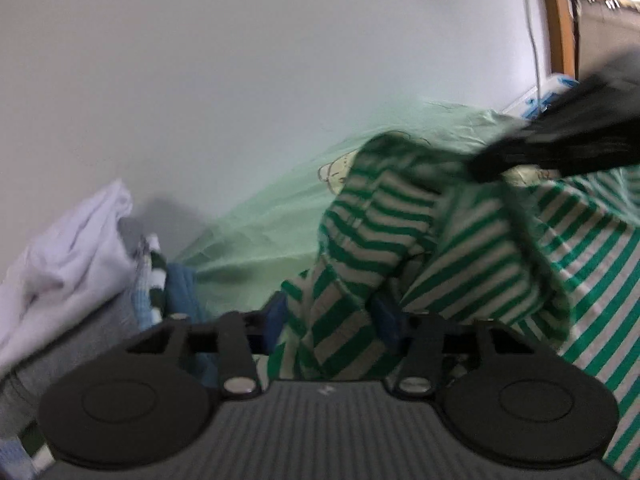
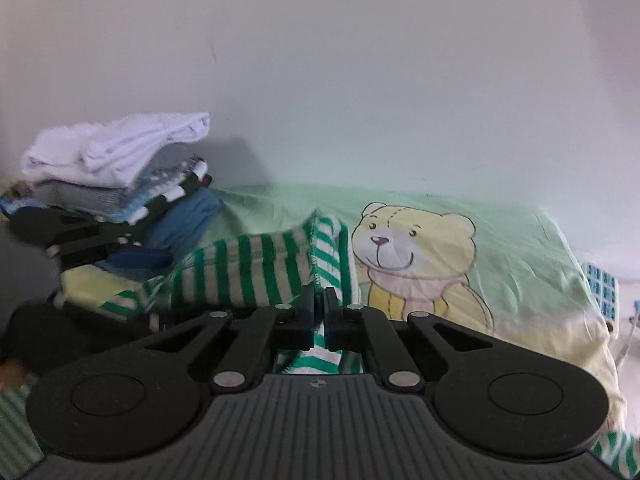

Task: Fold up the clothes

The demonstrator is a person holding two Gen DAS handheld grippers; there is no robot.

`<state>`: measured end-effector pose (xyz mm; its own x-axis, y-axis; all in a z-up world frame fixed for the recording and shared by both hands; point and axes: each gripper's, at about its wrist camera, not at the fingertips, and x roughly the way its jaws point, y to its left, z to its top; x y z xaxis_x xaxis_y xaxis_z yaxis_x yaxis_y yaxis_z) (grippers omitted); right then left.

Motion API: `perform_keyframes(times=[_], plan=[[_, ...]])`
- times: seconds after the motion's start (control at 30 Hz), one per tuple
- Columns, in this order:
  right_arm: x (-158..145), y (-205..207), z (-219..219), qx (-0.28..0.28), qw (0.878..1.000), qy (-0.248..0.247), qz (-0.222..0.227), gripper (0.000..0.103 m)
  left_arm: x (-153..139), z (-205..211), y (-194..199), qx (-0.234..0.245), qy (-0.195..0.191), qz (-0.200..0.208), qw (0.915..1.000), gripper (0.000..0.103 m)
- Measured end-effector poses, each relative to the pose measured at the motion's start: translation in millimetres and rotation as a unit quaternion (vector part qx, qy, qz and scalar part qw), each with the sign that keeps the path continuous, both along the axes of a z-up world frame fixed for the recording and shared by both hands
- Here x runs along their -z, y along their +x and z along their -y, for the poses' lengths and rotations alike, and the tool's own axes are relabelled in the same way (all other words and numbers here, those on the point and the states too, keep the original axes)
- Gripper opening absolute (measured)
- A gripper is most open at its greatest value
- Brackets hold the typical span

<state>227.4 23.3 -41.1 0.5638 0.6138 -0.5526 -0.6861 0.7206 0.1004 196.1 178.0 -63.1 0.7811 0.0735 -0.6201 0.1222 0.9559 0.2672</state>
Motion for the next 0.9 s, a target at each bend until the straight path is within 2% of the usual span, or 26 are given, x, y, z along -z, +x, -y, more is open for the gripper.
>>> perform_keyframes(times=[0.1,0.2,0.27,0.33,0.4,0.47,0.53,0.63,0.67,0.73,0.8,0.83,0.87,0.9], plan=[[-1.7,-17.9,27.9,-0.010,1.000,-0.006,-0.004,0.003,-3.2,-9.9,-7.2,-0.003,-0.024,-0.003,0.9997,0.045],[8.2,-35.1,40.1,-0.026,0.999,-0.041,0.000,0.003,-2.5,-1.5,-14.9,0.011,0.007,-0.002,0.9999,0.046],[17.0,-44.3,40.8,-0.032,0.997,-0.069,0.009,0.001,-7.9,12.2,-17.0,0.025,0.038,0.012,0.9989,0.050],[25.8,-53.4,41.5,-0.039,0.994,-0.097,0.019,0.001,-18.1,28.5,-16.5,0.045,0.061,0.036,0.9965,0.073],[27.2,-55.1,42.1,-0.035,0.995,-0.093,0.023,0.001,-22.4,47.9,-8.8,0.075,0.093,0.058,0.9911,0.083],[25.8,-55.4,43.1,-0.033,0.995,-0.090,0.028,0.001,-21.1,64.5,5.0,0.103,0.114,0.053,0.9867,0.081],[24.5,-56.6,44.2,-0.033,0.995,-0.088,0.033,0.001,-13.7,73.2,25.9,0.116,0.114,0.027,0.9863,0.070],[26.2,-59.8,45.9,-0.040,0.994,-0.095,0.044,0.001,1.1,77.3,52.8,0.127,0.101,-0.017,0.9865,0.068],[27.3,-61.6,46.8,-0.043,0.993,-0.099,0.046,0.001,4.2,76.4,57.8,0.126,0.095,-0.024,0.9872,0.061],[29.4,-65.0,48.7,-0.048,0.992,-0.107,0.051,0.001,5.7,72.9,62.5,0.115,0.071,-0.039,0.9901,0.015],[29.1,-69.0,50.4,-0.039,0.990,-0.120,0.069,0.002,1.5,68.9,57.7,0.102,0.045,-0.039,0.9930,0.012],[24.8,-72.8,51.6,-0.033,0.989,-0.113,0.085,0.014,-1.6,69.4,48.5,0.094,0.054,-0.019,0.9939,0.012],[20.6,-76.7,52.9,-0.026,0.989,-0.107,0.100,0.033,-3.2,71.3,39.8,0.085,0.070,0.003,0.9939,0.012],[16.4,-80.5,54.1,-0.020,0.988,-0.101,0.116,0.043,-6.2,72.0,32.1,0.076,0.079,0.017,0.9939,0.012]])
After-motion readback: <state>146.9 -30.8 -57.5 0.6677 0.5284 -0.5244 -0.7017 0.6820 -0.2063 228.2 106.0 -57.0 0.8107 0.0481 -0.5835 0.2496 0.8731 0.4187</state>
